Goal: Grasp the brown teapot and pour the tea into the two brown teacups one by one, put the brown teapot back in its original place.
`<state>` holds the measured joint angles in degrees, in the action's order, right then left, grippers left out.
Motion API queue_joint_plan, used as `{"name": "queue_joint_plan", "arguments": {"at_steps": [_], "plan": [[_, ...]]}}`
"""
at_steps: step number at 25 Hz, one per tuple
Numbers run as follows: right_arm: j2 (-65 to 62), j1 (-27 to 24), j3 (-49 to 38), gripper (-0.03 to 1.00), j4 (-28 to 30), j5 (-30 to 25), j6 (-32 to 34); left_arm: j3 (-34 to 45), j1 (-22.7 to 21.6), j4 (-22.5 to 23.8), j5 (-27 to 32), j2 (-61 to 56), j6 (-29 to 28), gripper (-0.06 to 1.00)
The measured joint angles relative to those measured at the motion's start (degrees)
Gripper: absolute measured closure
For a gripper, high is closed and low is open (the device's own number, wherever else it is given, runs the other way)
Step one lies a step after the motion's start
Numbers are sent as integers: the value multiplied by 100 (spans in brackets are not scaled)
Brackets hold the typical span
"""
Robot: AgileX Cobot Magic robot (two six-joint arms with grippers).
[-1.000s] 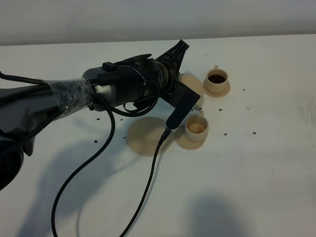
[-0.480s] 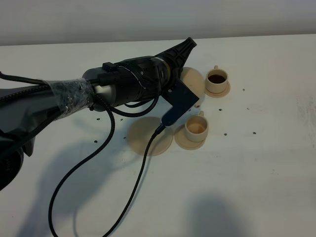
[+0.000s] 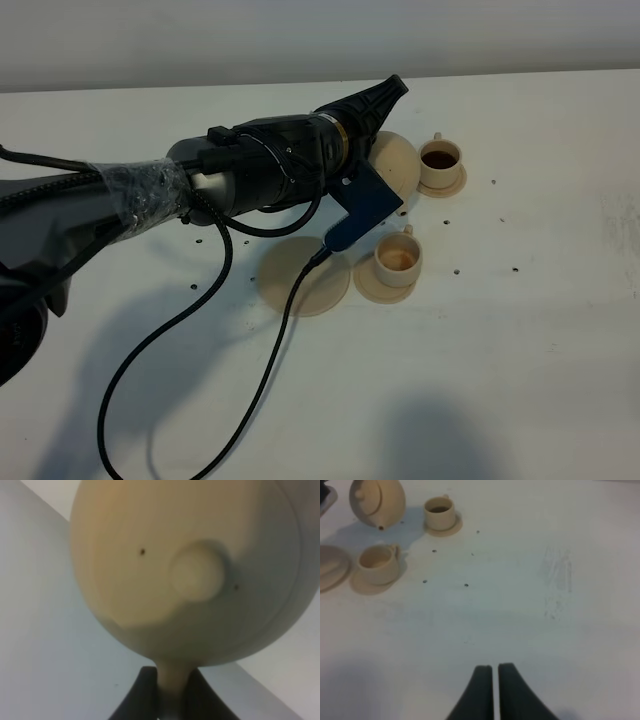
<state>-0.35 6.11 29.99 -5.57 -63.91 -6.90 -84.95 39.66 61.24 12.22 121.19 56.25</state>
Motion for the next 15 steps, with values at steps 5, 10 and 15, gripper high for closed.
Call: {"name": "queue_joint_plan", "arguments": {"at_steps": [5,10,15], "plan": [[0,0,0,94,0,0,0,0,0,0,-91,0,87,86],[0,0,0,94,0,0,0,0,37,0,-138,0,211,86],[0,0,0,94,0,0,0,0,119,0,-182,0,289,86]]}}
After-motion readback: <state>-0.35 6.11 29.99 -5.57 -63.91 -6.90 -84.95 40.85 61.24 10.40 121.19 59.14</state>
